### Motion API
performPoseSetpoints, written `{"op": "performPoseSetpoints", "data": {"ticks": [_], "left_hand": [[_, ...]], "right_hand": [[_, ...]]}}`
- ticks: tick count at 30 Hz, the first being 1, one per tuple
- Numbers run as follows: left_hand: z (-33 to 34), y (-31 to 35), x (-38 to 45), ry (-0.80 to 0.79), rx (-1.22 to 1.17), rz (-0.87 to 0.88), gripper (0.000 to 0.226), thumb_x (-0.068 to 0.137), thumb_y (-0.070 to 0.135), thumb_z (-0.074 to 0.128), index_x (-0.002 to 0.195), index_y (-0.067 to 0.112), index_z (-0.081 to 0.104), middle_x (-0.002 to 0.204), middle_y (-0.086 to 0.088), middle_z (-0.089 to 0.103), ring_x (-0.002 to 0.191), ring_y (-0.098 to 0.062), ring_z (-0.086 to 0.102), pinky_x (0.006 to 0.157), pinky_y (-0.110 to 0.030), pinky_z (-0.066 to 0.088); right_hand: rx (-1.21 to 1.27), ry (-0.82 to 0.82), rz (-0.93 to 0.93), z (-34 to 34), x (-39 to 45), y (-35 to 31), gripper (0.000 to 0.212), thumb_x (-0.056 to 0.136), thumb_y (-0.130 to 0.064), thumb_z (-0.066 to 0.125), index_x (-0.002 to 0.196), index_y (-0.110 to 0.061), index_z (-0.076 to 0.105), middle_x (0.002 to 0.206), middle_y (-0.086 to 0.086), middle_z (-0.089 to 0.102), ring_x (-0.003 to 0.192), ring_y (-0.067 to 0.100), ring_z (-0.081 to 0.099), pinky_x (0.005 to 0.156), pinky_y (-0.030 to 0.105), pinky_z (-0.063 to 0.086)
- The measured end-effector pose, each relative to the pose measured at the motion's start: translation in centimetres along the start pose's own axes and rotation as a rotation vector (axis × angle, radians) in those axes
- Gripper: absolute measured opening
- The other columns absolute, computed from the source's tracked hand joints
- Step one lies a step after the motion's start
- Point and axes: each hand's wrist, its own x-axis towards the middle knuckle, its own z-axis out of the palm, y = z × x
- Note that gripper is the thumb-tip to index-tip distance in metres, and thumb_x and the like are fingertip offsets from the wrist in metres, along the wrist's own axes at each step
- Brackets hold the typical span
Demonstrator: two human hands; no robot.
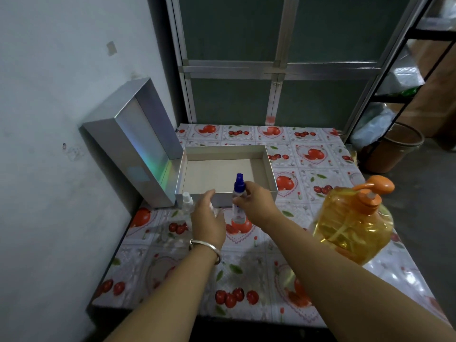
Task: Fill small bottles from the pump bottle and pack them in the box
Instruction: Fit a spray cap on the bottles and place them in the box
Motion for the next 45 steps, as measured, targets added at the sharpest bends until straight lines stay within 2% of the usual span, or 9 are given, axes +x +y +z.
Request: {"op": "performPoseSetpoints", "data": {"ticks": [5, 9, 14, 20, 27, 32, 37, 42, 45], "left_hand": [[1.0, -1.7, 0.4, 0.126, 0.09, 0.151, 0.047, 0.085, -0.001, 0.058, 0.13, 0.006, 0.048, 0.136, -0.01, 0.042, 0.129, -0.023, 0.038, 0.106, -0.019, 0.026], [1.6, -3.4, 0.8, 0.071, 0.148, 0.107, 0.062, 0.084, 0.001, 0.06, 0.14, 0.009, 0.035, 0.145, -0.011, 0.034, 0.136, -0.024, 0.029, 0.112, -0.029, 0.027], [2.4, -3.8, 1.5, 0.0, 0.076, -0.042, 0.071, 0.086, 0.001, 0.057, 0.146, 0.015, 0.021, 0.137, -0.013, 0.046, 0.125, -0.027, 0.046, 0.098, -0.034, 0.042], [2.9, -4.2, 2.6, 0.043, 0.086, -0.074, 0.035, 0.084, -0.002, 0.056, 0.119, 0.004, 0.054, 0.115, -0.016, 0.06, 0.109, -0.03, 0.055, 0.093, -0.036, 0.043], [3.2, -4.6, 3.1, -0.003, 0.111, -0.096, 0.021, 0.089, 0.0, 0.047, 0.108, 0.003, 0.056, 0.105, -0.016, 0.061, 0.096, -0.027, 0.056, 0.079, -0.027, 0.039], [3.1, -1.2, 4.2, -0.03, 0.11, -0.043, 0.023, 0.093, 0.008, 0.046, 0.116, 0.007, 0.046, 0.105, -0.014, 0.06, 0.093, -0.025, 0.057, 0.072, -0.029, 0.041], [3.5, 3.2, 7.2, -0.03, 0.009, -0.047, 0.03, 0.089, 0.011, 0.055, 0.115, 0.006, 0.041, 0.113, -0.015, 0.058, 0.099, -0.029, 0.058, 0.074, -0.032, 0.044], [5.6, 4.3, 11.8, -0.074, -0.025, -0.064, 0.032, 0.086, 0.013, 0.059, 0.115, 0.003, 0.049, 0.115, -0.017, 0.058, 0.104, -0.032, 0.056, 0.082, -0.034, 0.044], [7.3, 3.9, 14.0, -0.135, 0.025, -0.06, 0.035, 0.086, 0.016, 0.058, 0.118, 0.004, 0.052, 0.115, -0.018, 0.057, 0.104, -0.033, 0.055, 0.088, -0.04, 0.046]], "right_hand": [[-0.017, -0.03, 0.029, 1.4, 0.9, 2.2, 0.029, 0.091, -0.008, 0.055, 0.119, -0.004, 0.053, 0.112, 0.017, 0.062, 0.1, 0.029, 0.06, 0.084, 0.032, 0.048], [-0.034, -0.057, 0.026, 2.5, 1.7, 3.2, 0.03, 0.09, -0.007, 0.057, 0.119, -0.004, 0.054, 0.113, 0.016, 0.062, 0.1, 0.028, 0.06, 0.078, 0.026, 0.043], [-0.013, -0.079, 0.002, 3.6, 2.2, 3.8, 0.034, 0.088, -0.005, 0.059, 0.122, -0.006, 0.055, 0.115, 0.014, 0.063, 0.103, 0.025, 0.059, 0.082, 0.024, 0.041], [-0.046, -0.102, 0.018, 4.5, 2.9, 4.5, 0.032, 0.088, -0.008, 0.059, 0.12, -0.007, 0.054, 0.113, 0.014, 0.062, 0.103, 0.028, 0.058, 0.09, 0.035, 0.047], [-0.032, -0.116, 0.016, 4.7, 3.2, 4.6, 0.03, 0.09, -0.008, 0.056, 0.119, -0.006, 0.054, 0.113, 0.015, 0.063, 0.099, 0.025, 0.057, 0.083, 0.027, 0.041], [0.056, 0.012, -0.001, 2.2, 4.2, 2.0, 0.035, 0.092, -0.008, 0.052, 0.127, -0.005, 0.045, 0.115, 0.014, 0.061, 0.102, 0.024, 0.059, 0.087, 0.031, 0.047], [0.116, 0.227, -0.016, -1.3, 7.1, -0.2, 0.029, 0.093, -0.014, 0.052, 0.122, -0.008, 0.051, 0.09, -0.001, 0.056, 0.083, 0.013, 0.052, 0.074, 0.026, 0.042], [0.119, 0.283, 0.051, -2.7, 10.8, 0.0, 0.031, 0.094, -0.016, 0.052, 0.125, -0.014, 0.053, 0.104, 0.006, 0.06, 0.078, 0.013, 0.053, 0.048, 0.015, 0.037], [0.07, 0.294, 0.11, -2.5, 12.7, 1.2, 0.03, 0.093, -0.017, 0.054, 0.122, -0.012, 0.056, 0.106, 0.01, 0.064, 0.085, 0.02, 0.058, 0.063, 0.026, 0.048]]}}
